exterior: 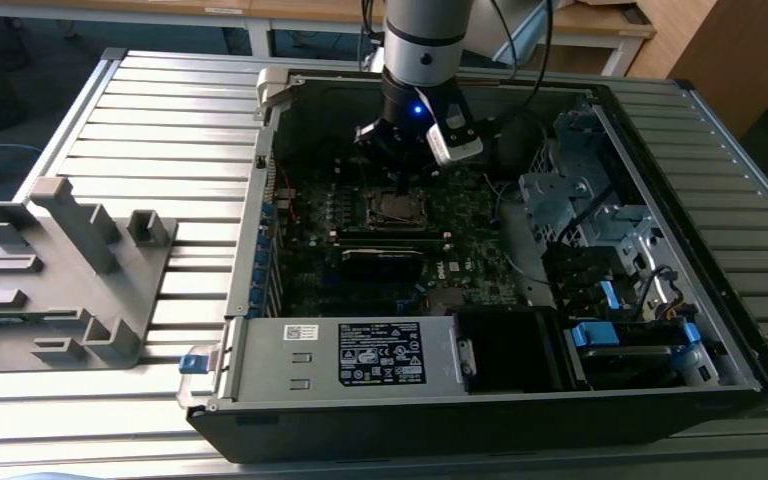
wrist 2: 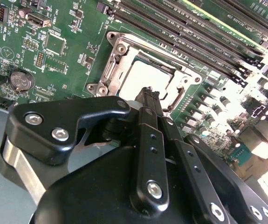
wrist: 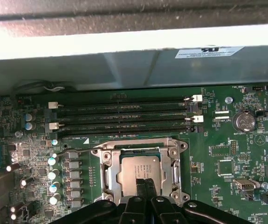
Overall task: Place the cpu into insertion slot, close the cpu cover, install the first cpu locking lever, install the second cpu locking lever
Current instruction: 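Install the first cpu locking lever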
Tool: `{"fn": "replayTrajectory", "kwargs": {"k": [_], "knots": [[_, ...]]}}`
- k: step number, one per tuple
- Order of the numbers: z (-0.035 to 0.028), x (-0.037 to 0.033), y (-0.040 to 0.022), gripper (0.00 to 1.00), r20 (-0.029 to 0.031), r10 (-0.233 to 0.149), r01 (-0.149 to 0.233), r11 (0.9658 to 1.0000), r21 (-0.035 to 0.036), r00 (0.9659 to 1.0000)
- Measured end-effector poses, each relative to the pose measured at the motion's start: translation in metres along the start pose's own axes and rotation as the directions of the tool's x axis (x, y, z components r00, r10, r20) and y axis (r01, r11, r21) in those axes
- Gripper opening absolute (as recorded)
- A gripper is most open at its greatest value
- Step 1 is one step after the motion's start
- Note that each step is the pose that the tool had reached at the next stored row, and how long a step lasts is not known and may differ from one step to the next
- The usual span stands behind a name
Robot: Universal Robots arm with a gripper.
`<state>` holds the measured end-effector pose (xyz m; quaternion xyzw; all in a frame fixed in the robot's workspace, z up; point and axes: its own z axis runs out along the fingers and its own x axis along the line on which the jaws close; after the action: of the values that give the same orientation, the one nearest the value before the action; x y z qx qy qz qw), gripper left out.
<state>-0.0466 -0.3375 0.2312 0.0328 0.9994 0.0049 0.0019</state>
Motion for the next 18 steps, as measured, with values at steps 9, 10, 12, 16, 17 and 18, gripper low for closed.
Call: {"fn": "replayTrajectory", "kwargs": {"k": [9, 10, 12, 16, 17, 18], "knots": [[-0.0009, 0.0000, 0.0000, 0.10, 0.0001, 0.000, 0.000, 1.0000, -0.0002, 1.0000], [-0.0010, 0.0000, 0.0000, 0.10, 0.0000, 0.000, 0.000, 1.0000, -0.0001, 1.0000], [-0.0011, 0.0000, 0.0000, 0.10, 0.0000, 0.000, 0.000, 1.0000, 0.0000, 1.0000], [-0.0017, 0.0000, 0.0000, 0.10, -0.0003, 0.000, 0.000, 1.0000, 0.0006, 1.0000], [-0.0023, 0.0000, 0.0000, 0.10, -0.0002, 0.000, 0.000, 1.0000, 0.0005, 1.0000], [-0.0031, 0.0000, 0.0000, 0.10, -0.0001, 0.000, 0.000, 1.0000, 0.0002, 1.0000]]}}
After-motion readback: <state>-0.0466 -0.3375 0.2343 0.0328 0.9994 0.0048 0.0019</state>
